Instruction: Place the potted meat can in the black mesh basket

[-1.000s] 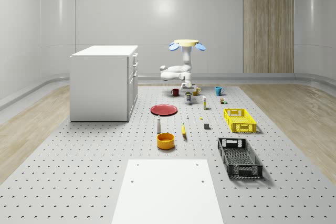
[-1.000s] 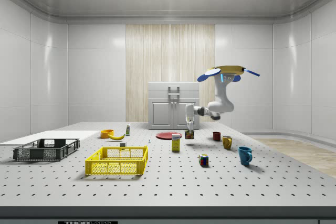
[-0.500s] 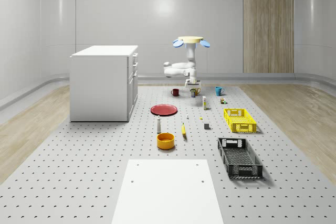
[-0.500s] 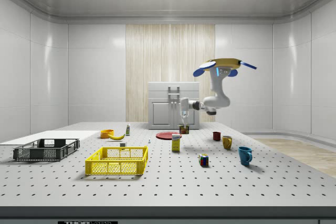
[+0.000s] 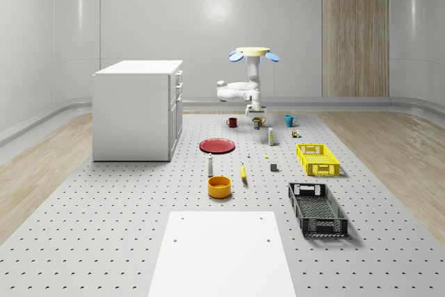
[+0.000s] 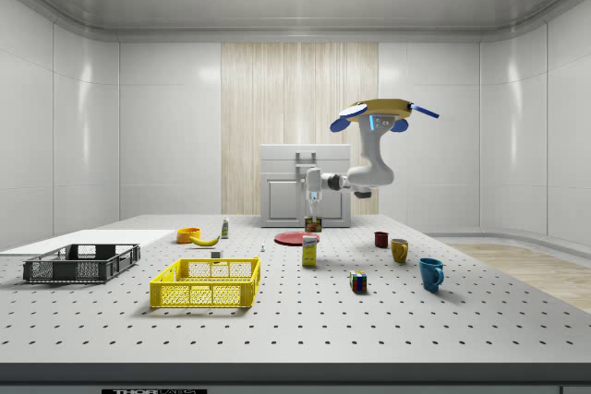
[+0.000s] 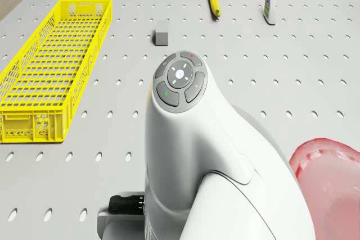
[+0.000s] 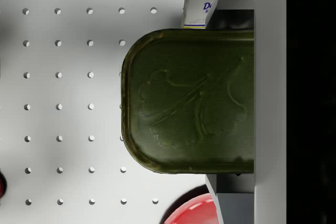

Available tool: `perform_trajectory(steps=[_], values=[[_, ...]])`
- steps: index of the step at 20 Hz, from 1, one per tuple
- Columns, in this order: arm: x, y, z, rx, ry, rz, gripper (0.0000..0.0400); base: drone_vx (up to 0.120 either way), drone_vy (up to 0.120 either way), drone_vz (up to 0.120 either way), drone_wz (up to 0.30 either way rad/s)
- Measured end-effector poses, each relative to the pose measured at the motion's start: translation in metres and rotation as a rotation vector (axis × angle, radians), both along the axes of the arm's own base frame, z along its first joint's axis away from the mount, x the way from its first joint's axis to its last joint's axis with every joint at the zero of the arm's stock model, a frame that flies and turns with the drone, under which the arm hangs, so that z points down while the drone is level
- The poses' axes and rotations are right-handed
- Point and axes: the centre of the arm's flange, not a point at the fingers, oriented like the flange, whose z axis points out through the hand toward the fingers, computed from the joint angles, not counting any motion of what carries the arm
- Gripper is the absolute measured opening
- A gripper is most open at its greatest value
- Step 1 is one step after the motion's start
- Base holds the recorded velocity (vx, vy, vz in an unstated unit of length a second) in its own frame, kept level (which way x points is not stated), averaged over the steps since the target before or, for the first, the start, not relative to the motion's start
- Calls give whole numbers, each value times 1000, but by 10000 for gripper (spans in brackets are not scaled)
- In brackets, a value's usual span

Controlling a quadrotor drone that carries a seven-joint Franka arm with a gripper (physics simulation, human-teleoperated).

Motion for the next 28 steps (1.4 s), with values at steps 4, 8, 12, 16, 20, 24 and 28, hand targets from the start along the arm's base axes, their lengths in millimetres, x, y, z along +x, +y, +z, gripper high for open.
perform_trajectory(steps=[4,8,12,16,20,24,28], values=[[0,0,0,0,0,0,291,120,0,0,0],[0,0,0,0,0,0,291,120,0,0,0],[0,0,0,0,0,0,291,120,0,0,0],[0,0,0,0,0,0,291,120,0,0,0],[0,0,0,0,0,0,291,120,0,0,0],[0,0,0,0,0,0,291,120,0,0,0],[0,0,0,0,0,0,291,120,0,0,0]])
